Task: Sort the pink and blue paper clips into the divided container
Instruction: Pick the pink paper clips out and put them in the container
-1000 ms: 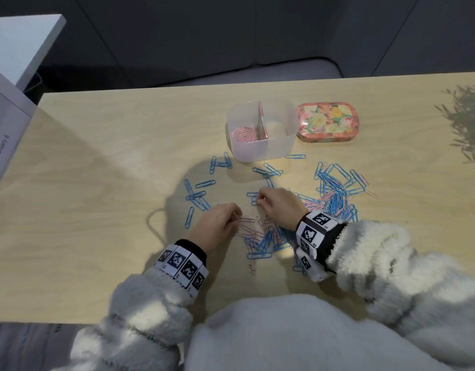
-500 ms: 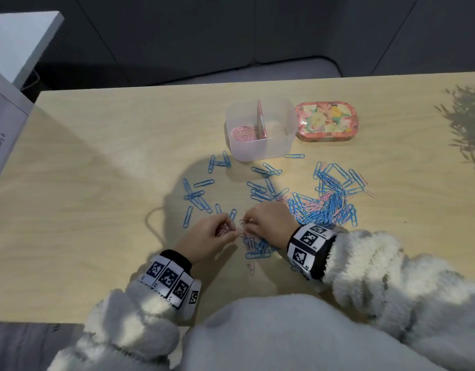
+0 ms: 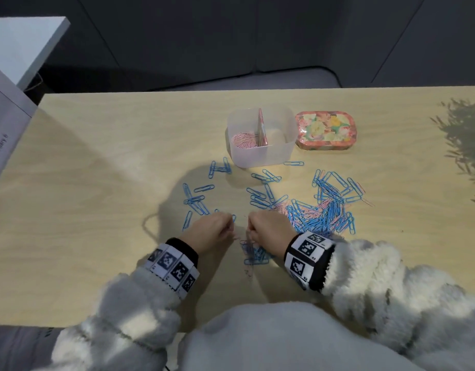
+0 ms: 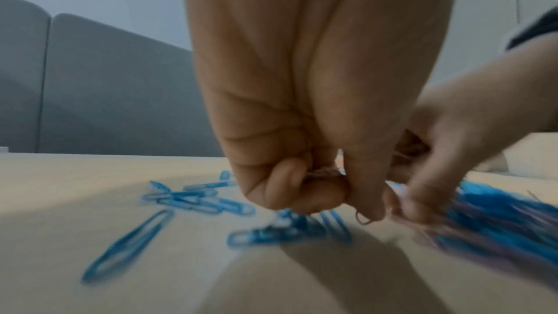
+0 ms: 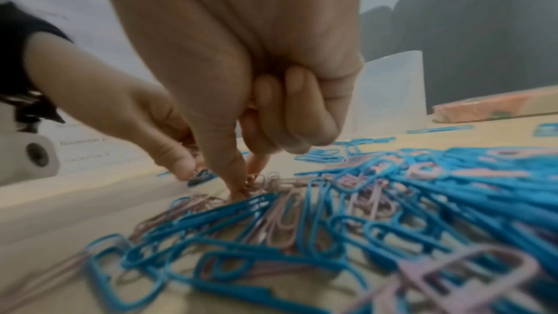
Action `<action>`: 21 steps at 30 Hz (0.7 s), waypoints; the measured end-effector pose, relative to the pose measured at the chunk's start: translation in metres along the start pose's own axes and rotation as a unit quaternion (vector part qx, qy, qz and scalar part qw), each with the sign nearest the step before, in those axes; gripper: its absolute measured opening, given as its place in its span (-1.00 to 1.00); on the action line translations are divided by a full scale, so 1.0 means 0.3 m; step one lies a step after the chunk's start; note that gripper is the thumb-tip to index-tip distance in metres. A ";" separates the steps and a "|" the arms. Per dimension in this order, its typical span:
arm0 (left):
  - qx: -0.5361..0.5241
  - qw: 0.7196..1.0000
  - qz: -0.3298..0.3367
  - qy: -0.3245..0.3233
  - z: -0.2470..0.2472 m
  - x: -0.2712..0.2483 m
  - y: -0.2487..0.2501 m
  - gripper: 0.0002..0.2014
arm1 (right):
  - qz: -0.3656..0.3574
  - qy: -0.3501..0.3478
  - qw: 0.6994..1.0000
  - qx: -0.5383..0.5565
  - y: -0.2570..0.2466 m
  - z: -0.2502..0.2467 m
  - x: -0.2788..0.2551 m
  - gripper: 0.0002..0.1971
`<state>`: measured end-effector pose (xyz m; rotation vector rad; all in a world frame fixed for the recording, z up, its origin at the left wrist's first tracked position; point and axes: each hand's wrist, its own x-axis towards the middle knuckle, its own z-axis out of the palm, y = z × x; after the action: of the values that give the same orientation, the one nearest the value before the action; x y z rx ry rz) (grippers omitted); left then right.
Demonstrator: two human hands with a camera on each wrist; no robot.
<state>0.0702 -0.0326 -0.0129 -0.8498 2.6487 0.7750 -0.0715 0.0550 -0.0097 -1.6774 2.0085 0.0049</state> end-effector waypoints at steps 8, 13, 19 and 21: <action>-0.078 0.981 0.013 0.175 -0.401 0.201 0.077 -0.92 | 0.006 -0.064 0.996 0.067 0.049 -0.018 -0.005 -0.84; -0.046 0.981 -0.027 0.185 -0.415 0.362 0.108 -0.88 | -0.001 -0.053 0.992 0.113 0.100 -0.068 -0.005 -0.95; -0.006 0.979 -0.013 0.203 -0.337 0.393 0.103 -0.64 | 0.008 0.085 0.975 0.207 0.161 -0.263 0.047 -0.90; 0.015 0.969 0.024 0.246 -0.335 0.354 0.094 -0.62 | -0.006 0.119 0.968 0.222 0.155 -0.336 0.095 -0.89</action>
<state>-0.0389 -0.1185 0.0407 -1.0922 3.1092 0.5902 -0.1556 0.0072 0.0516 -1.4492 1.9764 -0.6310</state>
